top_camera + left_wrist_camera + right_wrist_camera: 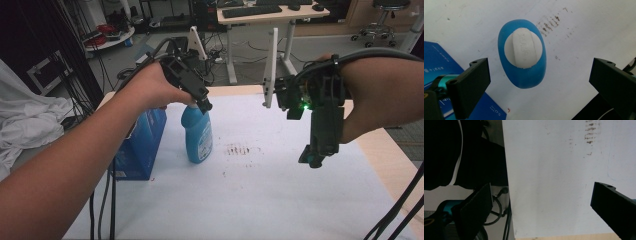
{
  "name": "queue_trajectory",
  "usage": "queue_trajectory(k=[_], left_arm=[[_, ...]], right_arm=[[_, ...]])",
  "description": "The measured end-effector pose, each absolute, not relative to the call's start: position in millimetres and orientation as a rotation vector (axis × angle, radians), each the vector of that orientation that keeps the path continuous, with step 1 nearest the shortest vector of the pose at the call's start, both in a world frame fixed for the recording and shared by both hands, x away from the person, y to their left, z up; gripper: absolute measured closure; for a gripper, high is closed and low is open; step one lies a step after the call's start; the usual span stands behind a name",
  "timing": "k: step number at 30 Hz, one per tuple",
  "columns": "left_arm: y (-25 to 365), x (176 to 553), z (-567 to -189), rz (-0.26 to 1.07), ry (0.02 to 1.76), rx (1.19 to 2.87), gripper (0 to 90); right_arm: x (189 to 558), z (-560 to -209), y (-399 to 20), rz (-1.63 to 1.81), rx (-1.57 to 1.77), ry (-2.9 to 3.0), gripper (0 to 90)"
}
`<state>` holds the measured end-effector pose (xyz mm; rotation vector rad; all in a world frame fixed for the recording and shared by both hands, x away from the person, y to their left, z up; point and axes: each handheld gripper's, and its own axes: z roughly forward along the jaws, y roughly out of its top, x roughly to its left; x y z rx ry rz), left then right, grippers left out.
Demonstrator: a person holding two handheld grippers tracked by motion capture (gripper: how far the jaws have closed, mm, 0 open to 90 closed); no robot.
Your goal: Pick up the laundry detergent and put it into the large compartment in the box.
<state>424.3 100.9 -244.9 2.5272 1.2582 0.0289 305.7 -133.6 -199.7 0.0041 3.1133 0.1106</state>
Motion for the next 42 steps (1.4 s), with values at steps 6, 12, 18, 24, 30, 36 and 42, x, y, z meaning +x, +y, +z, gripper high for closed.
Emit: queue_trajectory(k=[6,12,18,24,30,36,42], left_arm=[[99,429,-258,0.035,1.351,2.487,3.4],[97,437,-274,0.017,1.400,2.480,3.4],[95,442,-284,0.015,1.421,2.493,3.4],[93,449,-293,0.010,1.436,2.505,3.4],[88,452,-300,0.014,1.439,2.525,3.4],[86,454,-304,0.010,1.441,2.533,3.4],[87,454,-303,0.017,1.446,2.534,4.0]], right_arm=[[305,-198,-133,0.118,-0.013,3.109,3.2],[304,-197,-133,0.123,-0.020,3.105,3.2],[304,-199,-135,0.123,-0.011,3.107,3.2],[305,-202,-136,0.119,-0.001,3.109,3.2],[308,-201,-137,0.120,0.015,3.108,3.2],[309,-202,-137,0.122,0.010,3.111,3.2],[311,-205,-139,0.124,0.019,3.115,3.2]])
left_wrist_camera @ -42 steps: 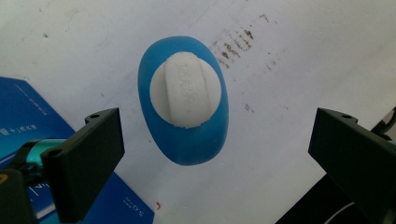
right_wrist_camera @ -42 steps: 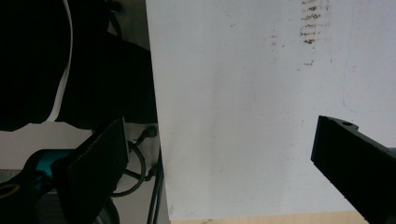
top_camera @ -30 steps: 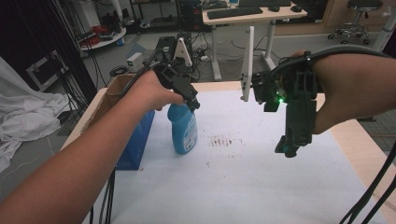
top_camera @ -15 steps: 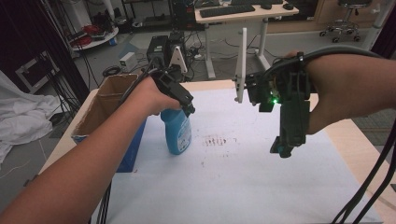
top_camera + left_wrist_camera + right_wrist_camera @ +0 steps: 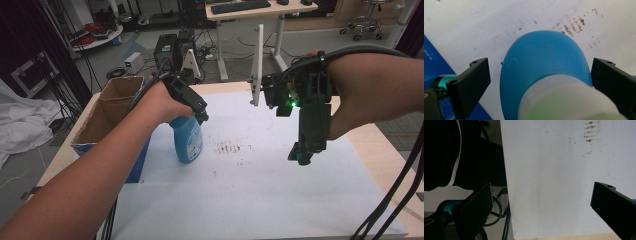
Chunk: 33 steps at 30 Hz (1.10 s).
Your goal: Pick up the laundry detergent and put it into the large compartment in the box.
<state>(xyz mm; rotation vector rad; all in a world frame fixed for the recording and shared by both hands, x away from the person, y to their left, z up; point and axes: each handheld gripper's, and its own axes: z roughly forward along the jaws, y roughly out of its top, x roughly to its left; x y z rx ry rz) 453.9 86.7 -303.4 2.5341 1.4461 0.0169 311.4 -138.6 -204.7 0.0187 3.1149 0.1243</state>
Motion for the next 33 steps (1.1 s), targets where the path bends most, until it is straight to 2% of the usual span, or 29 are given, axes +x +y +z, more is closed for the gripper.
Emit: queue_trajectory(k=[12,27,33], left_arm=[[90.0,453.4,-303.5,0.010,1.458,2.552,11.2],[84.5,456.9,-301.7,0.008,1.461,2.596,14.6],[84.3,459.7,-299.6,-0.016,1.470,2.603,20.4]], right_arm=[[311.7,-206.3,-134.6,0.126,0.015,3.117,3.2],[312.8,-207.7,-135.4,0.124,0.022,3.119,3.2],[313.4,-207.4,-137.0,0.129,0.021,3.118,3.2]])
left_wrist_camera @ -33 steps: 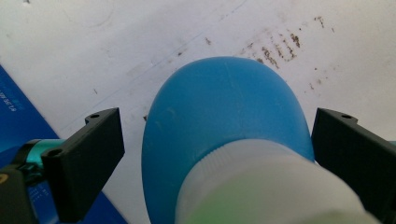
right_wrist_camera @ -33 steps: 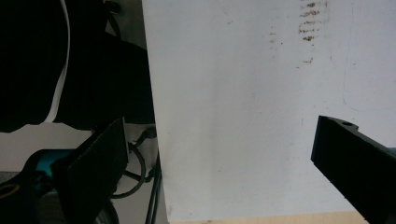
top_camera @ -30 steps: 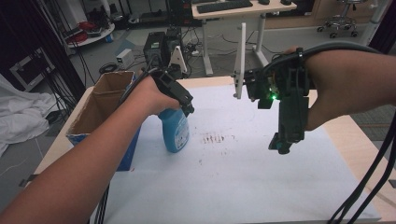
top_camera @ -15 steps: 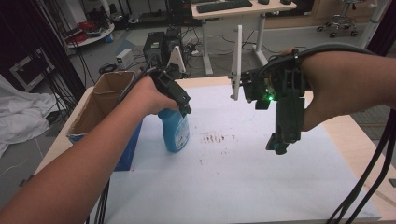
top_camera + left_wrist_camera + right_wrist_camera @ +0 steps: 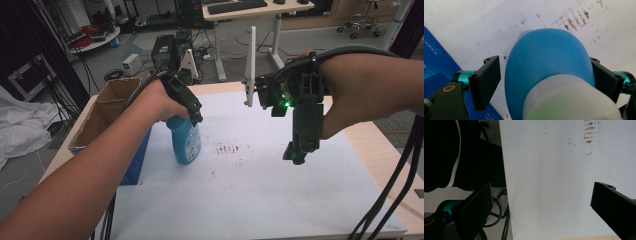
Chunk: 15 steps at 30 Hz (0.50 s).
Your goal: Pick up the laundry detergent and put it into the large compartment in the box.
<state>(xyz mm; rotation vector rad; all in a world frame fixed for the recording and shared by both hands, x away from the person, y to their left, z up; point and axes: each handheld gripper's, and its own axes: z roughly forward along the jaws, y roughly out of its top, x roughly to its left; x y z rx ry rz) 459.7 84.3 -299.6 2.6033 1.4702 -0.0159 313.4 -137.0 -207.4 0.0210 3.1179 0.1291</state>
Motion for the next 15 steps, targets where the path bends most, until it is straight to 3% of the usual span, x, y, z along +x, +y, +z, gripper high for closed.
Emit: queue_trajectory(k=[15], left_arm=[[82.0,460.3,-301.3,-0.030,1.469,2.609,25.5]], right_arm=[[314.2,-209.0,-142.4,0.135,0.041,3.118,3.2]])
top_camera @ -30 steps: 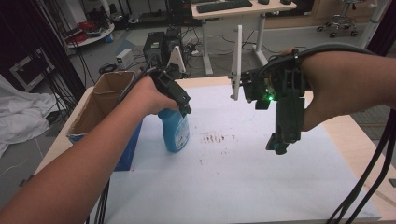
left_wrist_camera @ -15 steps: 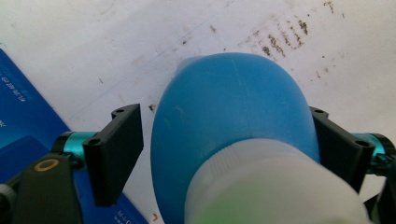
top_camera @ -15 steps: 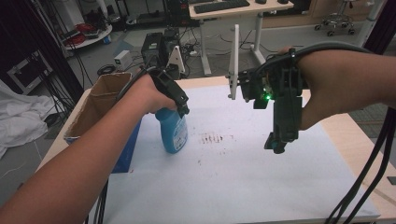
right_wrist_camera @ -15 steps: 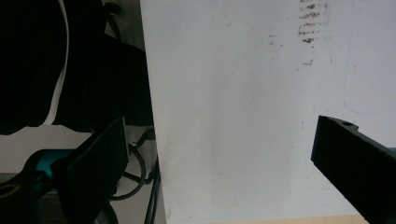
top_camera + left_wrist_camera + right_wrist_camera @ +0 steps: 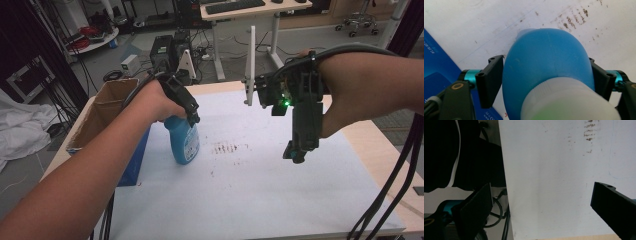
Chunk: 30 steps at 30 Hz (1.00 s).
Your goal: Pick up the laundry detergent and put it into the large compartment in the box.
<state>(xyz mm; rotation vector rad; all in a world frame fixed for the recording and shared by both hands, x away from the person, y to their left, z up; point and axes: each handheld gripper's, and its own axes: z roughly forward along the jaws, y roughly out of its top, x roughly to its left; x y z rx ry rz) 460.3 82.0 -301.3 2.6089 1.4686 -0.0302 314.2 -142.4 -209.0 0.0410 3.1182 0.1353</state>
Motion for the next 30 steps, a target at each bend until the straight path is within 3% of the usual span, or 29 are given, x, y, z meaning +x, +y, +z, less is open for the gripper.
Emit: queue_trajectory(k=[8,20,30], left_arm=[[81,459,-302,-0.038,1.467,2.619,36.6],[82,460,-300,-0.018,1.408,2.654,39.0],[96,450,-263,-0.008,1.380,2.681,39.0]], right_arm=[[314,-211,-142,0.142,0.041,3.120,3.2],[314,-215,-144,0.142,0.047,3.124,3.2],[312,-210,-142,0.146,0.039,3.116,3.2]])
